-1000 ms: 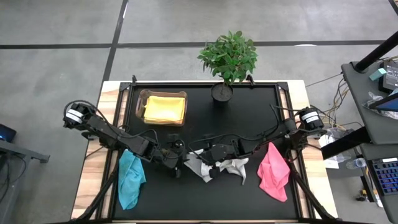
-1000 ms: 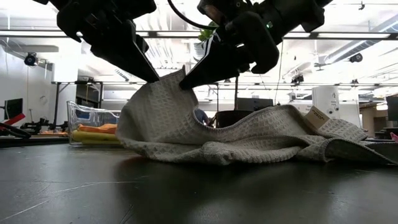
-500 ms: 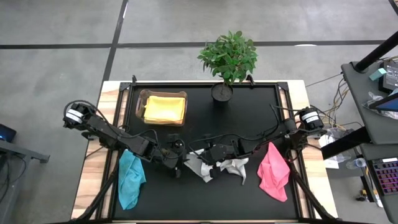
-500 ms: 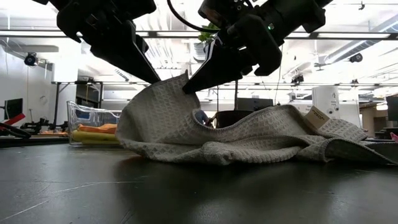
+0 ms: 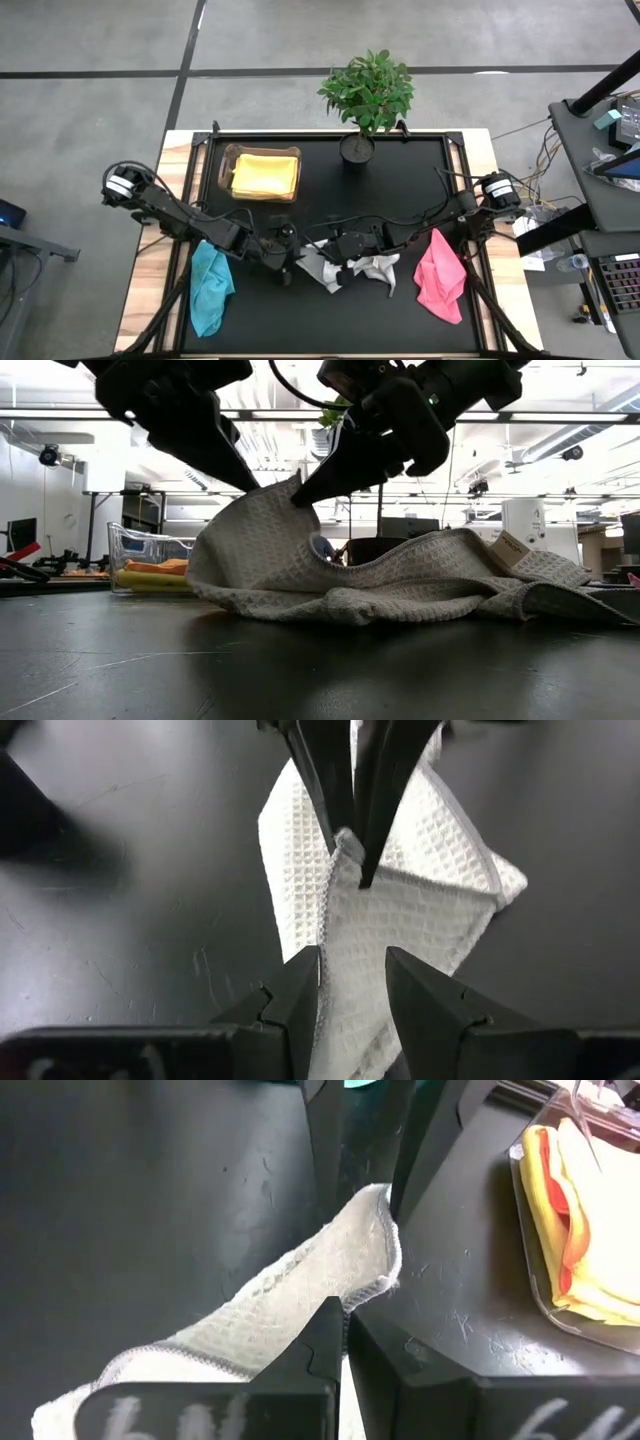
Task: Fold microfiber towels
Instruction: Fold the gray towel
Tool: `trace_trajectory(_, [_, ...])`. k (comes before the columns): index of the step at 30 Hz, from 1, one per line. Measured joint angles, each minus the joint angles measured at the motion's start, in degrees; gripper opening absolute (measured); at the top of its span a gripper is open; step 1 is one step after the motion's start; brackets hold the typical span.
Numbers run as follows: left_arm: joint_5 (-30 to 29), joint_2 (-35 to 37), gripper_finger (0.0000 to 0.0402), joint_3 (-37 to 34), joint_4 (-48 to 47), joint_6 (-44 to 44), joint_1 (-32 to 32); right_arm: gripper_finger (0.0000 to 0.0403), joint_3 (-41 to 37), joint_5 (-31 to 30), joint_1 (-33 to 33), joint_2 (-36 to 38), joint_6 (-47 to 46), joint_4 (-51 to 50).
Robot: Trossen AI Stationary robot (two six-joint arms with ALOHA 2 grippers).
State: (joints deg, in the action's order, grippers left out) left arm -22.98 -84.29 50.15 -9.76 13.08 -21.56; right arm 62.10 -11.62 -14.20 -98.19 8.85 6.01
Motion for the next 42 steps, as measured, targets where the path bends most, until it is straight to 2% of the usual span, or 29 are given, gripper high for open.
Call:
trace_trajectory(13, [0.4, 0.0, 0.0105, -1.3, 4.1, -0.1, 3.3, 0.0008, 0.5, 0.0, 0.0, 0.0, 0.0, -0.4])
trace_trajectory(15, [2.4, -0.7, 0.0105, -2.0, 7.1, -0.7, 3.6, 0.0008, 0.5, 0.0, 0.0, 0.0, -0.2, -0.5])
trace_trajectory(19, [10.6, -3.2, 0.0103, -3.3, 15.4, -4.7, 3.8, 0.0008, 0.5, 0.1, 0.0, 0.2, -0.8, -1.1])
trace_trajectory(21, [10.5, -4.0, 0.0089, -3.6, 15.7, -6.1, 3.8, 0.0008, 0.5, 0.1, 0.0, 0.2, -0.7, -1.4])
trace_trajectory(24, [10.1, -4.2, 0.0032, -3.6, 15.6, -8.7, 3.8, 0.0009, 0.5, 0.1, 0.0, 0.4, -2.4, -1.5])
trace_trajectory(26, [10.1, -3.9, 0.001, -3.7, 15.6, -11.1, 3.8, 0.0012, 1.2, 0.1, 0.0, 0.5, -4.1, -2.4])
trace_trajectory(30, [10.2, -3.6, 0.0001, -3.3, 15.9, -17.8, 2.9, 0.004, 4.6, 0.1, 0.0, 0.8, -7.6, -9.0])
trace_trajectory(34, [10.2, -1.1, 0.0, -4.0, 14.2, -21.9, 2.2, 0.0089, 9.0, 0.1, 0.0, 2.4, -13.5, -22.1])
trace_trajectory(39, [7.2, 3.5, 0.0, -5.1, 13.6, -22.5, 2.1, 0.0149, 11.8, 1.8, -1.1, 4.0, -29.3, -45.4])
trace_trajectory(42, [5.5, 5.2, 0.0, -5.6, 13.1, -22.8, 2.1, 0.017, 11.2, 3.9, -4.0, 4.5, -39.2, -53.1])
